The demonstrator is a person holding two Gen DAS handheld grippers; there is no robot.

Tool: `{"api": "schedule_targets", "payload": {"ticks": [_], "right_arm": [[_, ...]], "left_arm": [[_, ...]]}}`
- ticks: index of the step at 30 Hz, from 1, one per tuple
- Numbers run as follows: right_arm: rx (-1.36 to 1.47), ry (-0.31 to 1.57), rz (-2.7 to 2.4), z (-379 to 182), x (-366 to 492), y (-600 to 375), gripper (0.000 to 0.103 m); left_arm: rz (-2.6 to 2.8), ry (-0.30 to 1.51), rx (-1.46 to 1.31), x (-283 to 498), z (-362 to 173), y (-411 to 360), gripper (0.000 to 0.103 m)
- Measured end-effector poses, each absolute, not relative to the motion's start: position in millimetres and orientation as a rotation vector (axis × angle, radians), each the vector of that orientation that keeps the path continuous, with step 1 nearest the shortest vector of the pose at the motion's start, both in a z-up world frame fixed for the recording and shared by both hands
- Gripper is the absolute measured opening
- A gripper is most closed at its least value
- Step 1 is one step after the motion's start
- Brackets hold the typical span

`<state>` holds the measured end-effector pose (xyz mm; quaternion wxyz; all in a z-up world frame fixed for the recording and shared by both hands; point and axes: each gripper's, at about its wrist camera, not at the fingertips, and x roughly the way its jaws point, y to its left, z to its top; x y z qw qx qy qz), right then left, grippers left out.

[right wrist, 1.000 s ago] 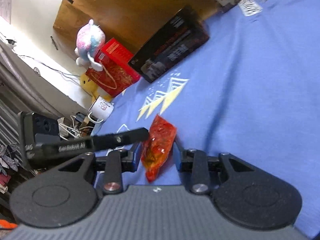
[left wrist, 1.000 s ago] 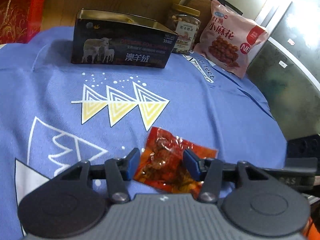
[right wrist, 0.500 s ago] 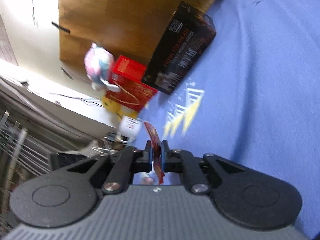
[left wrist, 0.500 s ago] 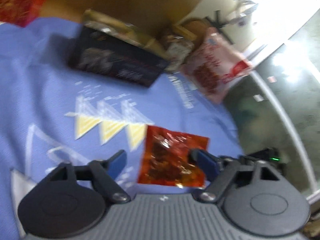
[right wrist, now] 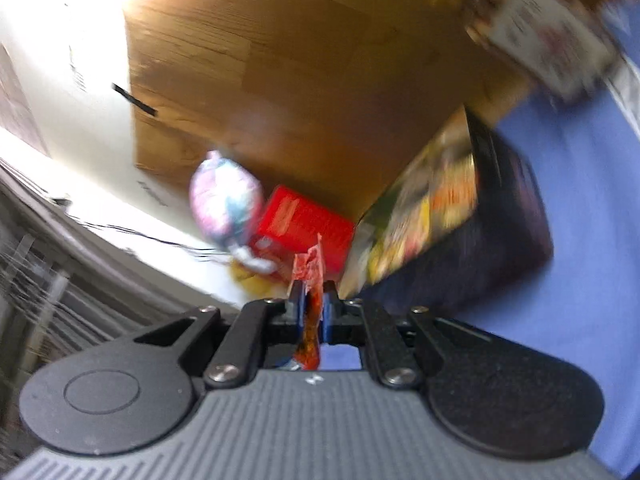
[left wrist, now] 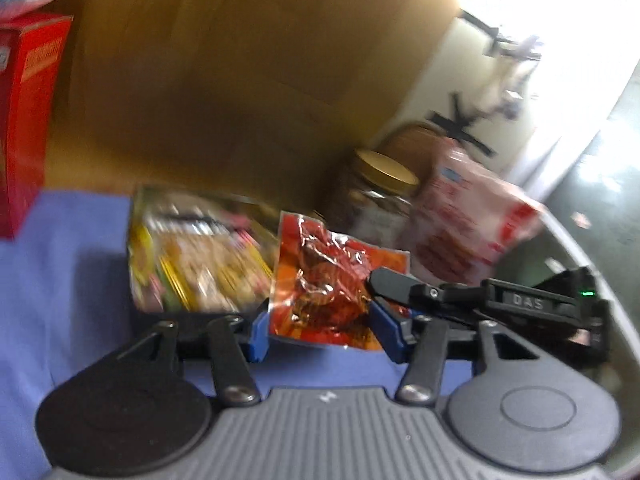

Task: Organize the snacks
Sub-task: 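Grasp the red packet with both tools and drop it into the tin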

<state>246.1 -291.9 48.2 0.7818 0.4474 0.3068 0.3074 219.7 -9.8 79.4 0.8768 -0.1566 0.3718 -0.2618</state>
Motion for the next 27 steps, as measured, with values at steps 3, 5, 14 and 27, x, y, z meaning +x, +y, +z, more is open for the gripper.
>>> {"api": "schedule_targets", "payload": {"ticks": [3, 5, 14, 27], "right_arm": [[0.840, 0.673, 0.592, 54, 280, -280, 0.014], [0.721, 0.667, 0.541, 54, 294, -268, 0.020], [0.277, 0.514, 0.331, 62, 280, -228, 0.035], [0.432, 0.404, 0.229, 49, 138, -254, 0.073]], "left_arm": [[-0.474, 0.790, -0.282, 249, 71, -15, 0.052], [-0.380, 0.779, -0.218, 260, 65, -20, 0.053], [-0.140, 0.678, -0.040, 236, 63, -27, 0.061], [-0.085, 0.668, 0.135, 120, 47, -62, 0.070]]}}
